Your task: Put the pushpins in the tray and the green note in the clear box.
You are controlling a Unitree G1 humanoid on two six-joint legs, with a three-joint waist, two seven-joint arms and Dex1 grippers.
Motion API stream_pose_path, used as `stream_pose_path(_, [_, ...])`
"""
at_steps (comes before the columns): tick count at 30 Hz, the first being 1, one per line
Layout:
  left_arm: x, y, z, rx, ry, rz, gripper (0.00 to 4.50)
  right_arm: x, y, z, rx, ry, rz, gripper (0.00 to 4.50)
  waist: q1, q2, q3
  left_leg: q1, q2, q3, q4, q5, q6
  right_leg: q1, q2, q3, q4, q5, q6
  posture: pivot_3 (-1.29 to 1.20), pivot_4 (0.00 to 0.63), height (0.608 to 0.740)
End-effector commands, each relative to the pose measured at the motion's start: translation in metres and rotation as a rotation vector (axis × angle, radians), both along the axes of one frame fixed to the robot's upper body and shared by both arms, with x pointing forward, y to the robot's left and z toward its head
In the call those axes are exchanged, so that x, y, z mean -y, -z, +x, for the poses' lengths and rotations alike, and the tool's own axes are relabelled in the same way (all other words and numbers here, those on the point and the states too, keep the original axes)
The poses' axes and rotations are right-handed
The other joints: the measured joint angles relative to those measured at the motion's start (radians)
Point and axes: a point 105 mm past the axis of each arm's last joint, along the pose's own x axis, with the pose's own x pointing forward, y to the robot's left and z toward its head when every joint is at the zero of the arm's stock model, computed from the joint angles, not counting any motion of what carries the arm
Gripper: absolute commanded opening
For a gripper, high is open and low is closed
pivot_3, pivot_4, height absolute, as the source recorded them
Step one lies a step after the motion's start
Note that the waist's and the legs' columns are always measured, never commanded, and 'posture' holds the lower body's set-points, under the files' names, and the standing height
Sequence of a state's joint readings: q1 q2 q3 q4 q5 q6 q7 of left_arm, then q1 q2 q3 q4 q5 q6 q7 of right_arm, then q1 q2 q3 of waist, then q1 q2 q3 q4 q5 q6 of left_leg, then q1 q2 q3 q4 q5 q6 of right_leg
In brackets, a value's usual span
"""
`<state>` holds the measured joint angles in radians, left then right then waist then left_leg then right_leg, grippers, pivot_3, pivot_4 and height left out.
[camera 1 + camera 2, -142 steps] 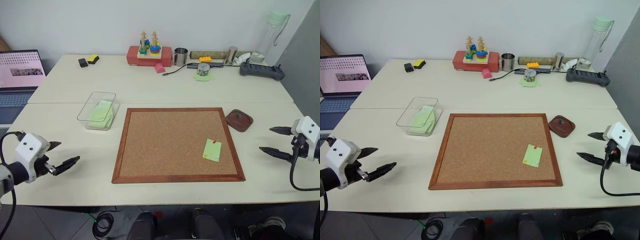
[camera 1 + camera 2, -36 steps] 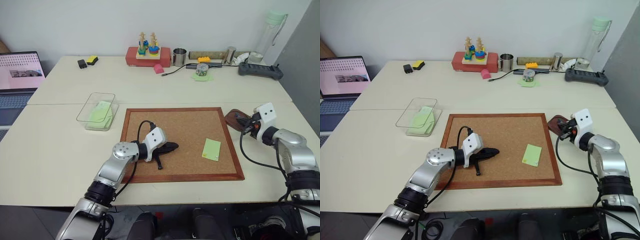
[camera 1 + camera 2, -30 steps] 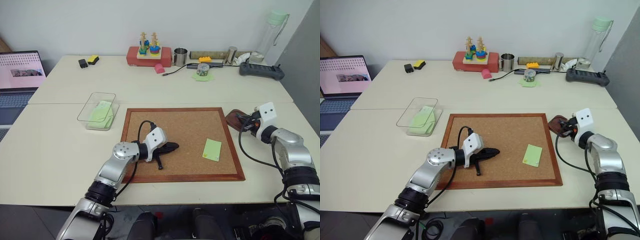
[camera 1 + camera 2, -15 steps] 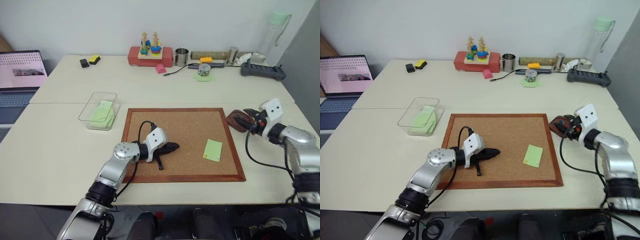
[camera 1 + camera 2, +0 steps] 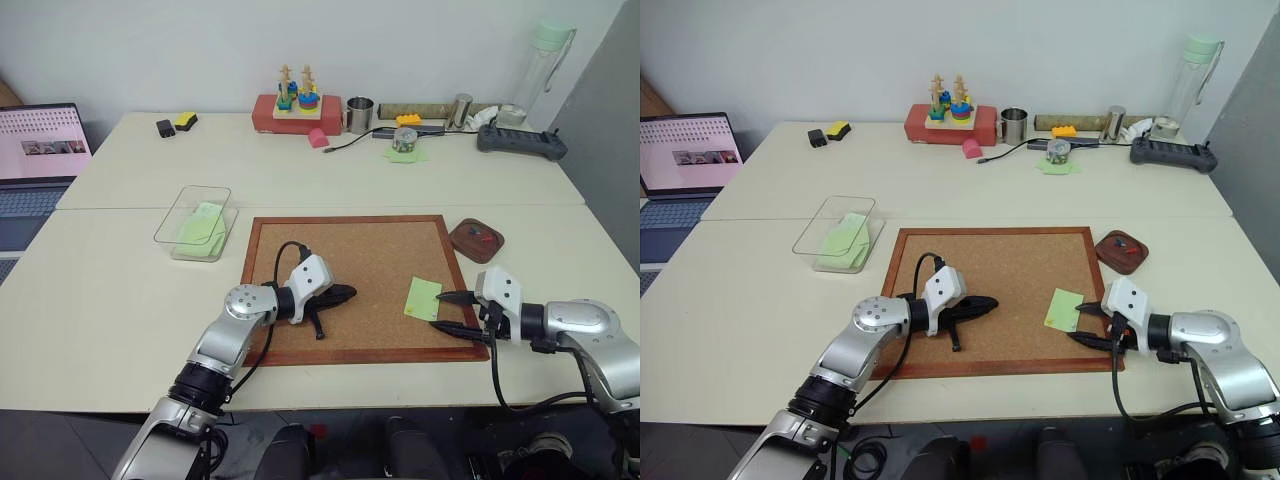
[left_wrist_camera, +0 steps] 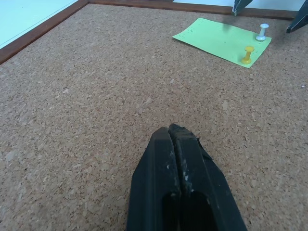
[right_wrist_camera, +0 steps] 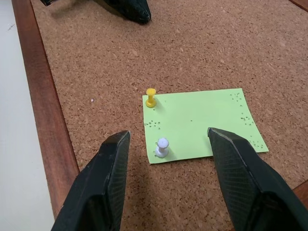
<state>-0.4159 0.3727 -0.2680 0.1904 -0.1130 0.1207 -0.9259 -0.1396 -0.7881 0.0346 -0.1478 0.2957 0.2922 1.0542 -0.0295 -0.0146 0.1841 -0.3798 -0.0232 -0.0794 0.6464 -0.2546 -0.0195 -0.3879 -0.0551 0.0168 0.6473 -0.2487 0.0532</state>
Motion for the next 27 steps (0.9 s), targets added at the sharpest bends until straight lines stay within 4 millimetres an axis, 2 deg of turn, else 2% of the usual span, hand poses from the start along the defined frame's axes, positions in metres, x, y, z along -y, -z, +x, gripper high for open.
stream_pose_path(1, [-0.005,0.007,-0.002,-0.011,-0.009,0.033,0.00,-0.001,-0.004,0.003,0.026,-0.017,0.001,2.67,0.000,0.000,0.000,0.000,0.000,0.000,0.000,0.000,0.000,0.000,0.000,0.000,0.000,0.000,0.000,0.00,0.150,0.740])
stream_pose_path(3, [-0.006,0.007,-0.002,-0.011,-0.009,0.034,0.00,-0.001,-0.003,0.003,0.020,-0.016,0.005,2.67,0.000,0.000,0.000,0.000,0.000,0.000,0.000,0.000,0.000,0.000,0.000,0.000,0.000,0.000,0.000,0.00,0.150,0.740])
stream_pose_path(6, [-0.006,0.007,-0.002,-0.011,-0.009,0.035,0.00,0.000,0.000,0.002,0.011,-0.023,0.003,2.24,0.000,0.000,0.000,0.000,0.000,0.000,0.000,0.000,0.000,0.000,0.000,0.000,0.000,0.000,0.000,0.00,0.150,0.740])
stream_pose_path(15, [-0.007,0.008,-0.002,-0.014,-0.009,0.037,0.00,-0.001,0.005,-0.005,-0.026,-0.052,-0.012,0.11,0.000,0.000,0.000,0.000,0.000,0.000,0.000,0.000,0.000,0.000,0.000,0.000,0.000,0.000,0.000,0.00,0.150,0.740])
stream_pose_path(20, [-0.007,0.008,-0.002,-0.013,-0.008,0.038,0.00,-0.001,0.001,-0.007,-0.026,-0.064,-0.011,0.04,0.000,0.000,0.000,0.000,0.000,0.000,0.000,0.000,0.000,0.000,0.000,0.000,0.000,0.000,0.000,0.00,0.150,0.740])
stream_pose_path(27, [-0.007,0.009,-0.002,-0.016,-0.011,0.040,0.00,-0.001,-0.020,-0.005,-0.015,-0.049,0.061,0.04,0.003,0.000,0.000,0.000,0.000,-0.001,0.000,0.000,0.000,0.000,0.000,0.000,0.000,0.000,0.000,0.00,0.150,0.740])
